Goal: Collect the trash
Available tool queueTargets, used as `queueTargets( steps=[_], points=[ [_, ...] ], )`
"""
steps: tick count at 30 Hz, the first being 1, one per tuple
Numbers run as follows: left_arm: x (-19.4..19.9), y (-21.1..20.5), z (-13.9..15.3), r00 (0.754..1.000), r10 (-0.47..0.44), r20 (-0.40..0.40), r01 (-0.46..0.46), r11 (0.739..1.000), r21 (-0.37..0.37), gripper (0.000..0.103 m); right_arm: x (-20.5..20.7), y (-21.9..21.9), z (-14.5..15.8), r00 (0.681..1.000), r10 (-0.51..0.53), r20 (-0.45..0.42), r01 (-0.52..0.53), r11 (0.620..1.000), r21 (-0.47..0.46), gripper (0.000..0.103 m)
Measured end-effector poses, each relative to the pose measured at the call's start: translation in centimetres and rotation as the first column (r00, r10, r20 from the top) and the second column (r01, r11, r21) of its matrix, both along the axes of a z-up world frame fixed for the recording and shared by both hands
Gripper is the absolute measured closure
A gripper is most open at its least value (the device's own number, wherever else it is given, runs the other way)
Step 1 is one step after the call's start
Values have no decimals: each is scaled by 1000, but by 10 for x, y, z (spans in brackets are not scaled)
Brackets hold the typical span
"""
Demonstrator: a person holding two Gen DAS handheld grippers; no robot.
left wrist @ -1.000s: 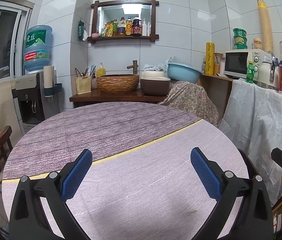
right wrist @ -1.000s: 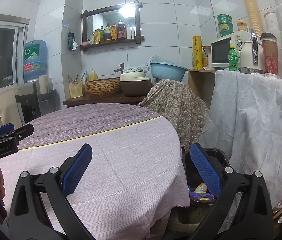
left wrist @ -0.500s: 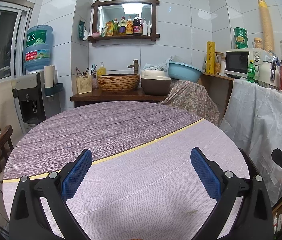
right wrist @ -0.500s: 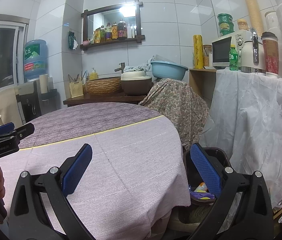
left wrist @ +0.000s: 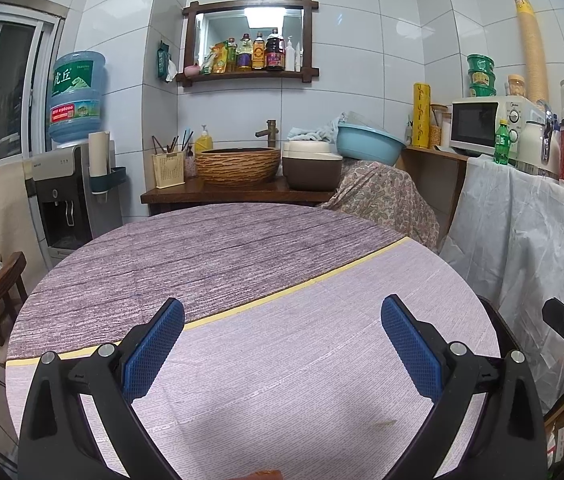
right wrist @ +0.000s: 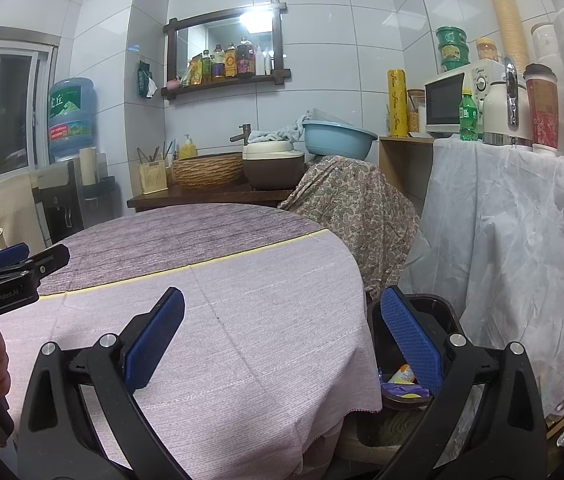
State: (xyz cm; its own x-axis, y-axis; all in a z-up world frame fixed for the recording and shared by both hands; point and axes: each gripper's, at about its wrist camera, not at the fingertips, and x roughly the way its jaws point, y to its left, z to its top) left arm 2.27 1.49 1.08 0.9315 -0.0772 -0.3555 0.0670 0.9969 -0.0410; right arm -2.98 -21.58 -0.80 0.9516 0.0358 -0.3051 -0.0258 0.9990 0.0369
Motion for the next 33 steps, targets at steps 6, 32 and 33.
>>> queueTargets(
  steps=[6,32,33],
  points=[
    [-1,0,0,1000,1,0,-1,1000,2,5,0,1,-1,1000,1,-3,-1,1000,-1,6],
    [-2,4,2,1000,-14,5,14,1000,-20,5,0,2,-3,1000,2,-5,-2,1000,1,6],
    [-3,4,2,1000,-14,6,14,1000,-20,5,0,1,-2,1000,2,-5,-2,1000,0,6]
  ],
)
